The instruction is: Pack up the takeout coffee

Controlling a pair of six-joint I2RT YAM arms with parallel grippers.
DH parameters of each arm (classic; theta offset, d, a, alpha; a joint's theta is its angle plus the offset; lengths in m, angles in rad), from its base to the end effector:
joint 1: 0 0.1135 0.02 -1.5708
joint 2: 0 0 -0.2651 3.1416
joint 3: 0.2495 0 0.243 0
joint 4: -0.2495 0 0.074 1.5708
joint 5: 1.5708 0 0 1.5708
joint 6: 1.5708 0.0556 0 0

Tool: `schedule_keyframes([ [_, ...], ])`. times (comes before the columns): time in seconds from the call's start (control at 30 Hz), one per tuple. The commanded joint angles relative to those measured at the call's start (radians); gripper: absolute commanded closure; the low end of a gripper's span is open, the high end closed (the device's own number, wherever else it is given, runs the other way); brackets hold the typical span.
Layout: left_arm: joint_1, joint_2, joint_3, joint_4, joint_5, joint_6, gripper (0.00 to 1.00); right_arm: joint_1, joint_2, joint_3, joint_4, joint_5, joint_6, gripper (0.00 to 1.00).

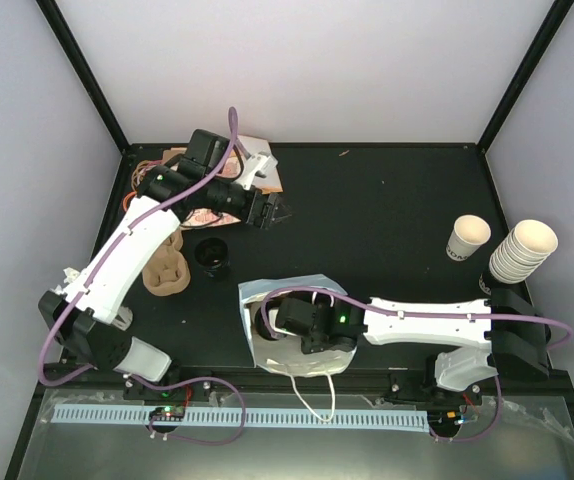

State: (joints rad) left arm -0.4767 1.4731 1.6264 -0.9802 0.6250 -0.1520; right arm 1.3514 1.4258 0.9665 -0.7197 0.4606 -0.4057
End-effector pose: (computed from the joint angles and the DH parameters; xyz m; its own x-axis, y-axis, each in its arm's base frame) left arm 0.2501 -0.1658 0.3850 -0.7559 0.2522 -0.6042 0.6168 0.5837 -0.5281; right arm 0.0822 0.2549 0.2108 0.1456 -0.9712 -0.1887 -0.8488 -0.0247 -0.5282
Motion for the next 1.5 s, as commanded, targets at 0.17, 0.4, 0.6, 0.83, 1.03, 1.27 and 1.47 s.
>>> schedule_keyframes([
  [0.17,0.009,-0.12,-0.034,-0.073,-0.034,-0.011,0.01,-0.009,0.003,0.09,-0.174,-0.053,0.019,0.0],
  [0.4,0.009,-0.215,-0.071,-0.051,-0.056,-0.027,0.01,-0.008,-0.007,0.175,-0.264,-0.073,0.035,0.0],
  [0.6,0.01,-0.241,-0.05,-0.077,-0.062,-0.027,0.01,-0.008,-0.012,0.229,-0.325,-0.097,0.031,0.0],
  [0.83,0.009,-0.262,-0.05,-0.101,0.002,0.038,0.02,-0.01,-0.022,0.27,-0.357,-0.112,0.039,0.0],
  [1.03,0.009,-0.324,-0.117,-0.063,-0.018,0.09,0.03,-0.033,-0.039,0.314,-0.333,-0.101,0.013,0.0],
  [1.27,0.009,-0.411,-0.219,0.061,-0.13,0.049,0.03,-0.136,-0.003,0.386,-0.317,-0.114,-0.008,0.0],
  [1.47,0.01,-0.473,-0.23,0.088,-0.259,0.019,0.02,-0.212,0.052,0.46,-0.313,-0.082,0.019,0.0],
])
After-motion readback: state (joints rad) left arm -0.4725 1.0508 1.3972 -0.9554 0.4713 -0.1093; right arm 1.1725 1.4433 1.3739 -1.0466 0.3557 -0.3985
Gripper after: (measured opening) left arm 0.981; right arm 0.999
